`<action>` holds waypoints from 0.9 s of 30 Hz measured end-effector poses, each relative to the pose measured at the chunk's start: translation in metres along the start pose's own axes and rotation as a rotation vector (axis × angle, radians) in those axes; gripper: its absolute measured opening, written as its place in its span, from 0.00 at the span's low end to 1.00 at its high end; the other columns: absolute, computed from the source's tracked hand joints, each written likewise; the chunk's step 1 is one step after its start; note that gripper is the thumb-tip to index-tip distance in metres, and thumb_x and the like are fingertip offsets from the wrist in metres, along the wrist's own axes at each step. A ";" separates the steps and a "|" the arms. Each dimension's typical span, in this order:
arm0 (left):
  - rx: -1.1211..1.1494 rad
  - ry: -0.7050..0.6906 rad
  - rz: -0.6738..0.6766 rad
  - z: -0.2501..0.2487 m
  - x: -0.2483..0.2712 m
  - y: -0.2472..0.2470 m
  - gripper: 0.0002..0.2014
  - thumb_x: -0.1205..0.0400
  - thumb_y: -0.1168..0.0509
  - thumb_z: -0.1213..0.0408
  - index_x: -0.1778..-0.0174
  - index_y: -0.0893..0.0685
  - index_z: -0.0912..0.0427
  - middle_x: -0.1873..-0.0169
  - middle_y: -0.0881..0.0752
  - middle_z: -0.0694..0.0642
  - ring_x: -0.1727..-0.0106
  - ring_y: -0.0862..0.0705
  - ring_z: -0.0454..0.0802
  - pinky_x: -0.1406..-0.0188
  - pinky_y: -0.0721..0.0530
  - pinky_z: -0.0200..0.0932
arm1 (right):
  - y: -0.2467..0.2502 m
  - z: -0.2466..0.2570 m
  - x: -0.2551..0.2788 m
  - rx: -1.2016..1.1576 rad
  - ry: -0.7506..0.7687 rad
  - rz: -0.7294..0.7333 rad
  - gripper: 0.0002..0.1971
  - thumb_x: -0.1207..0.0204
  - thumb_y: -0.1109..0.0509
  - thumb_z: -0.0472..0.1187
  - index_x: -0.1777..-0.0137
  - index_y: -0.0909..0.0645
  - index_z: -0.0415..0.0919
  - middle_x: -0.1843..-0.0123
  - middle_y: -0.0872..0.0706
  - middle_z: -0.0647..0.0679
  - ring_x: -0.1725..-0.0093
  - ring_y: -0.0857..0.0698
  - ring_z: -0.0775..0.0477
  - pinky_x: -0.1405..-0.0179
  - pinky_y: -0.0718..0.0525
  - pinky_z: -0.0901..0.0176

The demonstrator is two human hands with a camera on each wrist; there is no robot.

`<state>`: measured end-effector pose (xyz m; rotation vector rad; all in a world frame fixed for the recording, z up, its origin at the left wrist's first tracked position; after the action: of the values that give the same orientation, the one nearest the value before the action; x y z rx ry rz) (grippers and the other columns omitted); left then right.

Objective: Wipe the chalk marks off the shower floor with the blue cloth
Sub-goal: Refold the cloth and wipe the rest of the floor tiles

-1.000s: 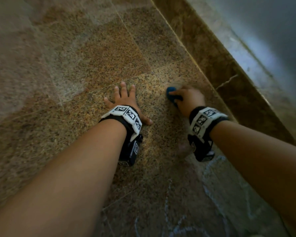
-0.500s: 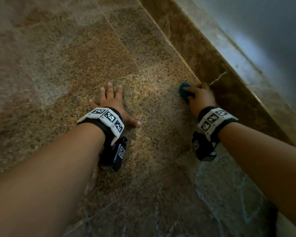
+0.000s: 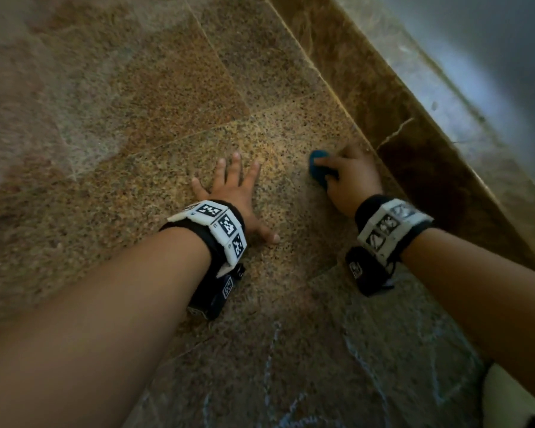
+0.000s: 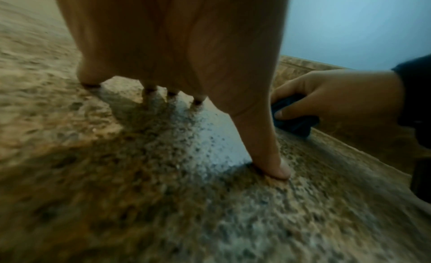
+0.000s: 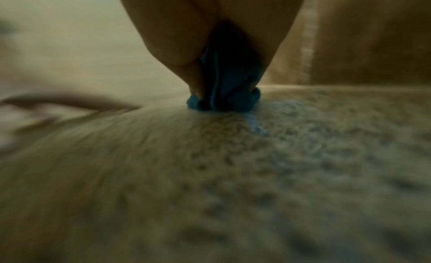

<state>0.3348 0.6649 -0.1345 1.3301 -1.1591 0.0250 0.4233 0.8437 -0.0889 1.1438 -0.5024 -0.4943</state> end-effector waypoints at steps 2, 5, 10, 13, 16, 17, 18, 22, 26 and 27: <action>-0.001 -0.003 -0.002 0.001 0.001 0.001 0.70 0.42 0.24 0.30 0.19 0.71 0.40 0.20 0.76 0.49 0.18 0.72 0.56 0.24 0.63 0.77 | -0.006 0.018 0.010 0.038 0.135 0.036 0.18 0.21 0.37 0.35 0.32 0.20 0.49 0.38 0.26 0.43 0.39 0.28 0.37 0.37 0.30 0.52; 0.020 -0.025 -0.014 0.003 0.006 0.002 0.69 0.41 0.24 0.30 0.18 0.69 0.40 0.19 0.75 0.48 0.17 0.71 0.54 0.23 0.63 0.74 | 0.006 -0.002 0.000 -0.038 0.058 0.005 0.18 0.21 0.37 0.34 0.34 0.19 0.48 0.37 0.26 0.41 0.39 0.26 0.38 0.36 0.30 0.55; 0.035 -0.039 -0.021 0.004 0.007 0.002 0.67 0.39 0.25 0.30 0.17 0.68 0.41 0.18 0.73 0.48 0.17 0.70 0.54 0.22 0.64 0.74 | 0.010 -0.011 0.002 -0.048 -0.109 -0.027 0.19 0.20 0.39 0.34 0.32 0.20 0.48 0.35 0.27 0.43 0.36 0.28 0.37 0.33 0.34 0.57; 0.017 -0.026 -0.029 0.002 0.007 0.001 0.67 0.39 0.25 0.31 0.17 0.68 0.41 0.18 0.73 0.48 0.17 0.69 0.54 0.22 0.63 0.74 | -0.007 0.024 0.020 -0.027 0.079 0.029 0.19 0.22 0.36 0.34 0.33 0.19 0.49 0.38 0.25 0.42 0.38 0.27 0.37 0.35 0.32 0.54; 0.017 -0.026 -0.029 0.002 0.009 -0.001 0.67 0.38 0.25 0.30 0.17 0.68 0.42 0.18 0.73 0.48 0.17 0.69 0.55 0.22 0.62 0.73 | -0.009 0.021 0.022 -0.019 0.128 0.060 0.19 0.22 0.36 0.34 0.34 0.19 0.49 0.38 0.26 0.43 0.38 0.27 0.40 0.38 0.36 0.64; 0.019 -0.026 -0.030 0.003 0.009 -0.001 0.67 0.38 0.25 0.30 0.17 0.68 0.42 0.18 0.73 0.48 0.17 0.70 0.55 0.22 0.62 0.73 | -0.004 0.011 0.018 -0.048 0.073 0.042 0.19 0.21 0.37 0.34 0.33 0.19 0.49 0.36 0.26 0.44 0.37 0.27 0.41 0.39 0.37 0.66; 0.018 -0.024 -0.027 0.004 0.010 0.000 0.67 0.38 0.25 0.30 0.17 0.68 0.42 0.19 0.74 0.49 0.17 0.70 0.55 0.22 0.63 0.73 | 0.001 -0.001 0.015 -0.070 0.000 0.018 0.19 0.20 0.38 0.34 0.32 0.20 0.49 0.34 0.27 0.44 0.36 0.27 0.41 0.40 0.37 0.67; 0.008 -0.013 -0.013 0.004 0.010 0.000 0.67 0.38 0.25 0.31 0.17 0.69 0.42 0.19 0.74 0.49 0.17 0.70 0.56 0.22 0.62 0.73 | -0.002 -0.008 0.018 -0.044 -0.090 0.007 0.20 0.20 0.38 0.35 0.29 0.23 0.49 0.33 0.29 0.41 0.34 0.29 0.37 0.33 0.33 0.56; 0.005 0.004 -0.015 0.002 0.009 0.000 0.67 0.38 0.24 0.32 0.17 0.68 0.43 0.19 0.74 0.49 0.17 0.70 0.56 0.23 0.62 0.74 | -0.018 0.040 0.050 -0.023 0.289 0.109 0.21 0.25 0.34 0.31 0.34 0.18 0.50 0.39 0.23 0.42 0.38 0.26 0.38 0.36 0.30 0.50; 0.006 0.008 -0.010 0.002 0.009 0.000 0.68 0.38 0.24 0.32 0.17 0.68 0.43 0.18 0.73 0.50 0.17 0.70 0.56 0.23 0.62 0.74 | -0.019 0.039 0.053 -0.009 0.332 0.145 0.21 0.25 0.34 0.30 0.35 0.17 0.49 0.38 0.22 0.42 0.38 0.26 0.38 0.36 0.30 0.51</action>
<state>0.3379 0.6581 -0.1290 1.3401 -1.1462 0.0265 0.4391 0.7776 -0.0871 1.1444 -0.2908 -0.1750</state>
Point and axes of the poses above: each hand's wrist, its own x-axis away from the middle knuckle, its own y-axis out of the back of the hand, z = x × y, the point moved 10 cm from there along -x, towards the middle knuckle
